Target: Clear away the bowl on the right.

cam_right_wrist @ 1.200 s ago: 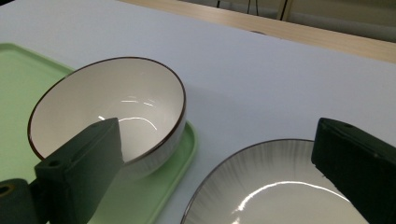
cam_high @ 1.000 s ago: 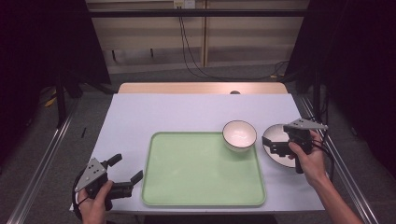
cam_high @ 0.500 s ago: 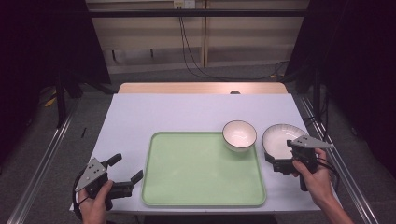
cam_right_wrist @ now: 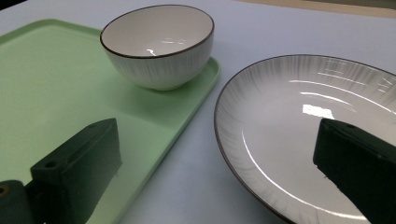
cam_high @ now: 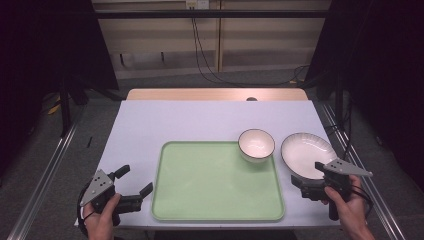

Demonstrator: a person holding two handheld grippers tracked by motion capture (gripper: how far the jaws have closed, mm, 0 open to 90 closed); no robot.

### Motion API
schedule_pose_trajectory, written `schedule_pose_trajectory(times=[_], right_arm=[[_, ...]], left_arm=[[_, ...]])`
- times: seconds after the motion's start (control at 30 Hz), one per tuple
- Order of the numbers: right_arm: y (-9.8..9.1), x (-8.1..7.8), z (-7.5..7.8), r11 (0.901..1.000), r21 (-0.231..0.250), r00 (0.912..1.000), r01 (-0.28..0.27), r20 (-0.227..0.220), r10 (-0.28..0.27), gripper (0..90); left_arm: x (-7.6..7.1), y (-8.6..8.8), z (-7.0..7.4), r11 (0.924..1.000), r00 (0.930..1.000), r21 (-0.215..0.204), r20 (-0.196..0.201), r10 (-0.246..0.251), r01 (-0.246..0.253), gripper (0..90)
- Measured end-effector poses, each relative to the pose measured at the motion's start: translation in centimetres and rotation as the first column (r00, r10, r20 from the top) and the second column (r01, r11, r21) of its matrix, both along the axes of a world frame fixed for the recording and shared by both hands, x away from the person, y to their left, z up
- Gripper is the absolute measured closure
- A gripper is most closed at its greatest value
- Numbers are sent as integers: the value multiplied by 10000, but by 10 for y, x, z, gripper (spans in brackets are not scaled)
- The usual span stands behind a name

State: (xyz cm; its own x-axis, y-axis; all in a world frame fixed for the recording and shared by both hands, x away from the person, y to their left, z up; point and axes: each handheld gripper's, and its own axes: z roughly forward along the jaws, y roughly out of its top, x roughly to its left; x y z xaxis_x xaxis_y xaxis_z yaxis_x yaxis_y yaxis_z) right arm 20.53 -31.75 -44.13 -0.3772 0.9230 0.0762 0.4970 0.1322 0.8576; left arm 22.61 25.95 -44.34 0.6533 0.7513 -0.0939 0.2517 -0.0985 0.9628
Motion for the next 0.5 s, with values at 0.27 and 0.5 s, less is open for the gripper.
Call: schedule_pose_trajectory(times=[0.27, 0.5], right_arm=[[-1, 0, -7, 9985, 161, 9986, -528, -64, 529, 14], [-2, 1, -7, 9974, 333, 9979, -643, 19, 643, 13]], left_arm=[[1, 0, 0, 10000, 10000, -37, -32, -21, 21, 8], [2, 0, 0, 10000, 10000, 90, -3, 5, -5, 8]])
